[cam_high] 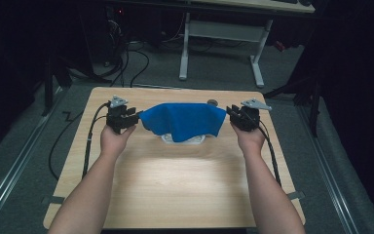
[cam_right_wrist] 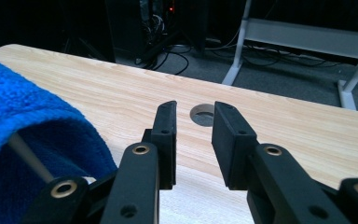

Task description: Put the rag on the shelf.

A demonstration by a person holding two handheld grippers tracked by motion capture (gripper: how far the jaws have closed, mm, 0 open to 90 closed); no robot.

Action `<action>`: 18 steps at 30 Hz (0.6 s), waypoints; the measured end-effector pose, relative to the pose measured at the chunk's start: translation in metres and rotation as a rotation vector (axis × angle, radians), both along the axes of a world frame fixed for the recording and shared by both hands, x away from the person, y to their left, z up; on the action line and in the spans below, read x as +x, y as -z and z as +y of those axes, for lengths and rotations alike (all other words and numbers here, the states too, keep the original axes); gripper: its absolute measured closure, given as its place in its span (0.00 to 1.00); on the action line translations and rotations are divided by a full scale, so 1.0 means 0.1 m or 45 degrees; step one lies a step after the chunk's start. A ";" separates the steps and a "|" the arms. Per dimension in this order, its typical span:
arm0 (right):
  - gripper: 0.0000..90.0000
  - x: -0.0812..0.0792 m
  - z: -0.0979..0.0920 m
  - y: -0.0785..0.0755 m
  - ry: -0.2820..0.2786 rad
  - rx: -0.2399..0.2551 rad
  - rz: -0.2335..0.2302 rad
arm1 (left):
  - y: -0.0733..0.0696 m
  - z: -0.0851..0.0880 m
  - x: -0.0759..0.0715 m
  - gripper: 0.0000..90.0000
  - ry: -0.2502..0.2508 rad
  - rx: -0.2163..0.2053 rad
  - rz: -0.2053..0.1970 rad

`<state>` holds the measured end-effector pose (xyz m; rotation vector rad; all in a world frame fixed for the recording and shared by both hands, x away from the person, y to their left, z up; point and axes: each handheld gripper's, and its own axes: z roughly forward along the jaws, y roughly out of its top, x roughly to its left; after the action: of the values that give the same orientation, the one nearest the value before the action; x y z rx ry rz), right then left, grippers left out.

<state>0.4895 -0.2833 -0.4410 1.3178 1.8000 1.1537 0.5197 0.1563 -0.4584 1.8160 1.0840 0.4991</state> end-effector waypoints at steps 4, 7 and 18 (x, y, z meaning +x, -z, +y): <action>0.78 0.00 -0.03 -0.01 0.004 0.007 0.005 | -0.03 0.02 -0.01 0.65 -0.011 0.001 -0.007; 0.78 -0.01 -0.04 -0.01 0.009 -0.001 0.006 | -0.03 0.02 -0.01 0.65 -0.009 0.011 -0.002; 0.72 -0.16 -0.09 -0.04 0.019 -0.041 -0.035 | -0.04 0.17 -0.15 0.65 -0.060 0.038 -0.003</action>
<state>0.4732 -0.2926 -0.4368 1.2886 1.7791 1.1255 0.5043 0.1734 -0.4541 1.8187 1.1258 0.5480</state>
